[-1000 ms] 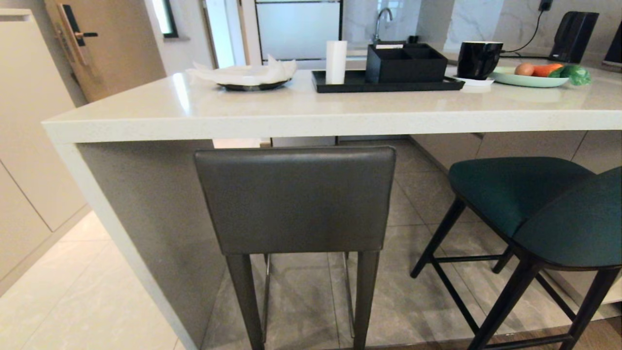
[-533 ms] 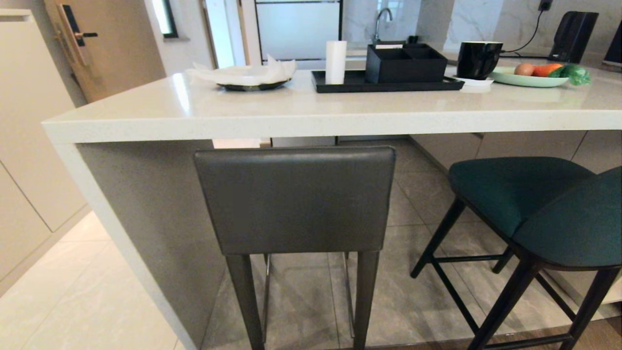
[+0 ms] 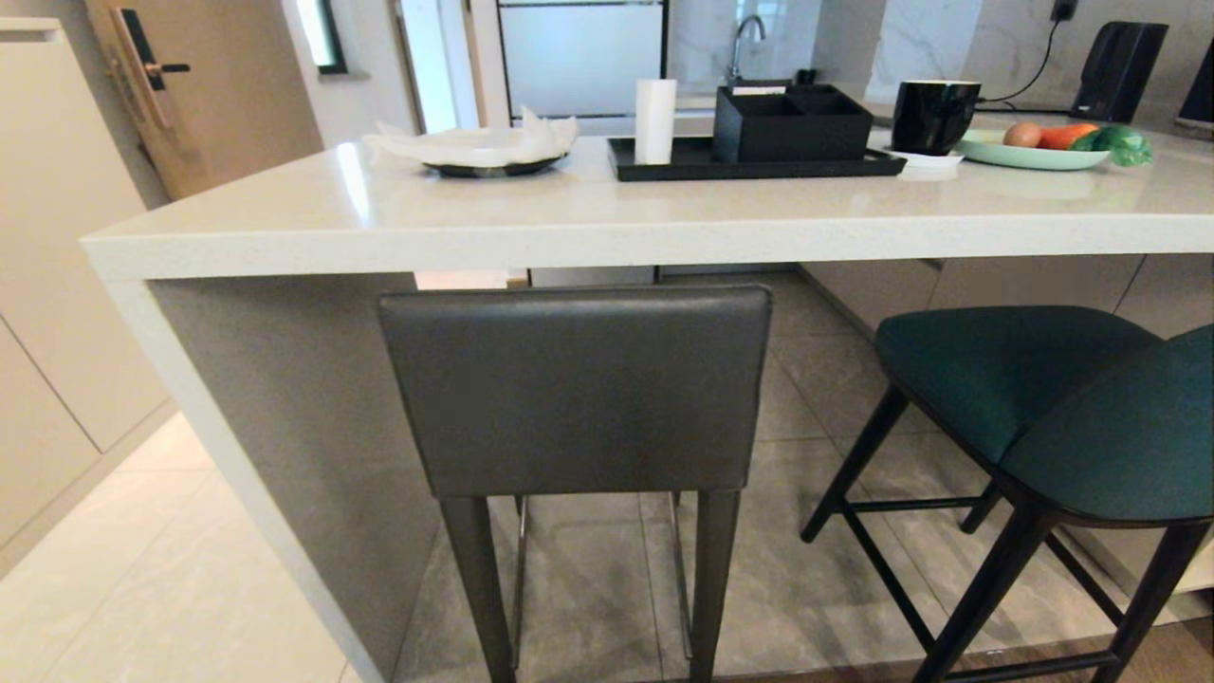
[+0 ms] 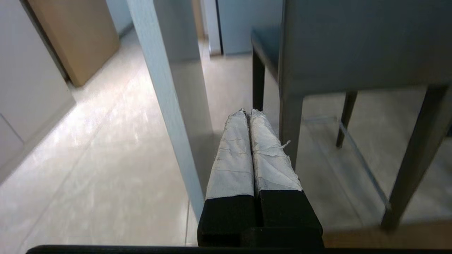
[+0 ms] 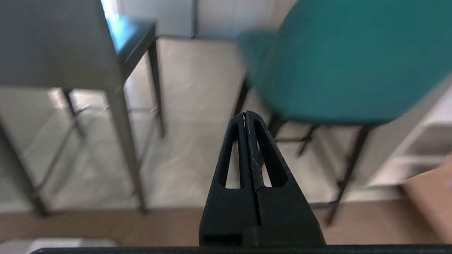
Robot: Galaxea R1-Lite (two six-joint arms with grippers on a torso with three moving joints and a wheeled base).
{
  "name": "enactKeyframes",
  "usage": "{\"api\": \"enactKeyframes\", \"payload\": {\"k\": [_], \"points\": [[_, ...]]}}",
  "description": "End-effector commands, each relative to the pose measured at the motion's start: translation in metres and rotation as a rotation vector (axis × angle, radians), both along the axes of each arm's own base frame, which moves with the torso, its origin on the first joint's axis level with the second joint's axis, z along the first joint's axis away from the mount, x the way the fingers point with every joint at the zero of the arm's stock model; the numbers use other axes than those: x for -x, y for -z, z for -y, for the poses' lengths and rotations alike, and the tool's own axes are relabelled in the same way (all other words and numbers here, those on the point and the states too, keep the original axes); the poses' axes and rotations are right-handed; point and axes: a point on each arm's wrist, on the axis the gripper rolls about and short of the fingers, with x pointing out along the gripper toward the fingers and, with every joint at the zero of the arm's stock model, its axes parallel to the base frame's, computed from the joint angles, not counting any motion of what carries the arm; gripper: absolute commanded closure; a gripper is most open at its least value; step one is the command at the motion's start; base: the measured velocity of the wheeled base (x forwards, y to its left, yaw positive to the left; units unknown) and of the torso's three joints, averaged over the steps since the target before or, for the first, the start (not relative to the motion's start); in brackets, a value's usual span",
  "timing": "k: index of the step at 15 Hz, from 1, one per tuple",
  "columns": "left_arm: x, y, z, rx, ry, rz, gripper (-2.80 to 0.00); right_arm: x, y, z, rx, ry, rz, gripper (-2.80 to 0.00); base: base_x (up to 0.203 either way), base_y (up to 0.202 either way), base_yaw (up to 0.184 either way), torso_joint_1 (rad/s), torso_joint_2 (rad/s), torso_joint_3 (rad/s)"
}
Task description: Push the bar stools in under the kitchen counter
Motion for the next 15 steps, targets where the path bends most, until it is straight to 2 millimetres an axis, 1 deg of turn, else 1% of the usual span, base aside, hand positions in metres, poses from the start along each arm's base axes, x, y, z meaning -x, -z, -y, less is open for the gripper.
{"api": "enactKeyframes", "payload": {"k": [1, 3, 4, 5, 6, 8, 15], "points": [[-0.004, 0.012, 0.000, -0.011, 0.000, -0.055, 0.00, -0.018, 0.034, 0.000, -0.007, -0.011, -0.030, 0.00, 0.000, 0.000, 0.000, 0.000, 0.00, 0.000], [-0.004, 0.012, 0.000, -0.028, 0.002, -0.054, 0.00, -0.041, 0.063, 0.000, 0.023, -0.013, -0.009, 0.00, 0.000, 0.000, 0.000, 0.000, 0.00, 0.000], [-0.004, 0.013, 0.000, -0.015, 0.000, -0.056, 0.00, -0.049, 0.077, 0.000, 0.029, -0.015, 0.005, 0.00, 0.000, 0.000, 0.000, 0.000, 0.00, 0.000], [-0.004, 0.013, 0.000, 0.000, -0.002, -0.057, 0.00, -0.053, 0.088, 0.000, 0.013, -0.018, -0.013, 0.00, 0.000, 0.000, 0.000, 0.000, 0.00, 0.000], [-0.004, 0.012, 0.000, 0.000, 0.000, -0.055, 0.00, -0.053, 0.091, 0.000, -0.004, -0.022, -0.038, 0.00, 0.000, 0.000, 0.000, 0.000, 0.00, 0.000], [-0.004, 0.012, 0.000, -0.015, -0.002, -0.054, 0.00, -0.053, 0.091, -0.001, 0.024, -0.056, -0.040, 0.00, 0.000, 0.000, 0.000, 0.000, 0.00, 0.000], [-0.004, 0.012, 0.000, -0.011, -0.001, -0.056, 0.00, -0.053, 0.091, 0.000, -0.042, -0.025, -0.039, 0.00, 0.000, 0.000, 0.000, 0.000, 0.00, 0.000]]}}
